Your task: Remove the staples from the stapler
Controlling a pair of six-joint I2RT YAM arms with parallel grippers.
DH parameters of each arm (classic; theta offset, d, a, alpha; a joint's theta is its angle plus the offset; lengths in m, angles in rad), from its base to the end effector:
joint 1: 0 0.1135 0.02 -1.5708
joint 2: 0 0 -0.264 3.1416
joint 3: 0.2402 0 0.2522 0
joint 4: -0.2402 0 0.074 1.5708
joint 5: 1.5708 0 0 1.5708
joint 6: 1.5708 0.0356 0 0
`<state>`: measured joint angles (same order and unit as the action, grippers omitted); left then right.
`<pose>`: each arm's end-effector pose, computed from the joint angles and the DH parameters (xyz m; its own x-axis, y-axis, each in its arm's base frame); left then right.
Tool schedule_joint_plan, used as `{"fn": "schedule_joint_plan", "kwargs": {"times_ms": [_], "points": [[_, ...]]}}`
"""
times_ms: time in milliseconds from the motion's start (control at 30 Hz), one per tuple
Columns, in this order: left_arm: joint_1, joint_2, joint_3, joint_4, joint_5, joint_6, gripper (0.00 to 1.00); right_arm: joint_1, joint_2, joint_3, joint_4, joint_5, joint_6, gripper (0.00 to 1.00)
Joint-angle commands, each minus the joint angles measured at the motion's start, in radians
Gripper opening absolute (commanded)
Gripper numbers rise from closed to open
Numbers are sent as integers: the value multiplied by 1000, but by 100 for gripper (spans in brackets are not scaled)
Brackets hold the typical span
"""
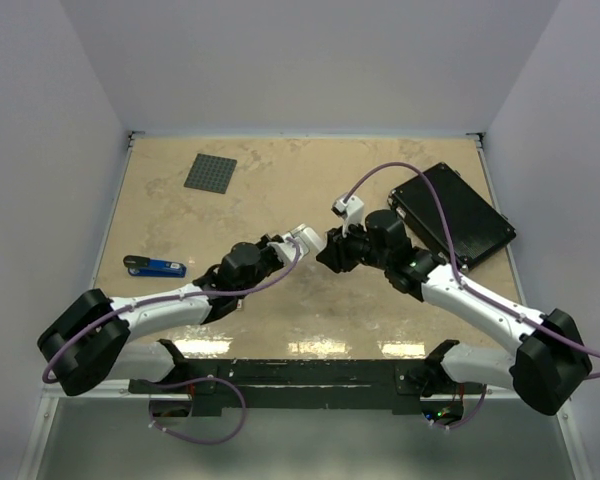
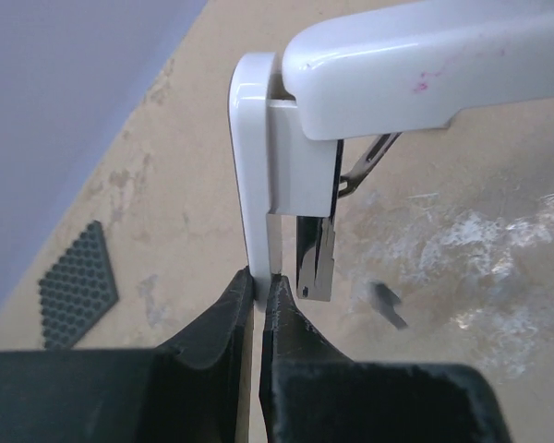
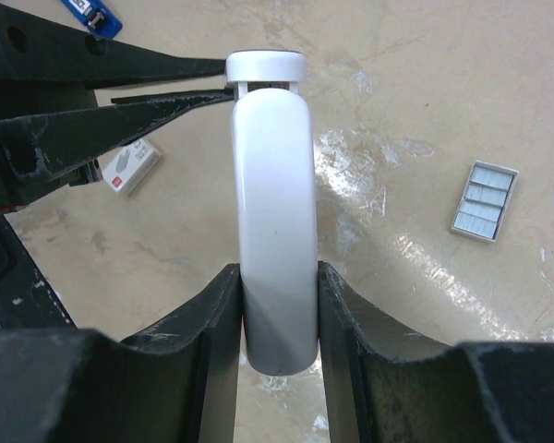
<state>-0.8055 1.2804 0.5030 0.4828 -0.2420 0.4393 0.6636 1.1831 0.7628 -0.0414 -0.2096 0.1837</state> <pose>0.1897 -0.1852 0.2059 0.0482 0.5459 -0.8365 0.5755 0.6693 0.4700 0.2048 0.1695 0.2643 -0.4819 -0.1500 -0.8633 -0.6725 0.6949 0.2547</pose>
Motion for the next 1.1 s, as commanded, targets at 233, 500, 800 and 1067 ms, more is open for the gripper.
{"fn": "schedule_joint_plan", "kwargs": {"times_ms": [233,500,800,1067], "points": [[-21,88,-149,268,-367,420,0,-33,-106,-8,17,250,-98,0],[-47,137,-221,487,-433,516,0,-33,-125,18,-21,270,-61,0],[-98,226,-285,690,-450,647,0,-35,-171,119,-124,211,-88,0],[-120,307,-291,879,-514,656,0,-35,-148,128,-140,156,-78,0]]}}
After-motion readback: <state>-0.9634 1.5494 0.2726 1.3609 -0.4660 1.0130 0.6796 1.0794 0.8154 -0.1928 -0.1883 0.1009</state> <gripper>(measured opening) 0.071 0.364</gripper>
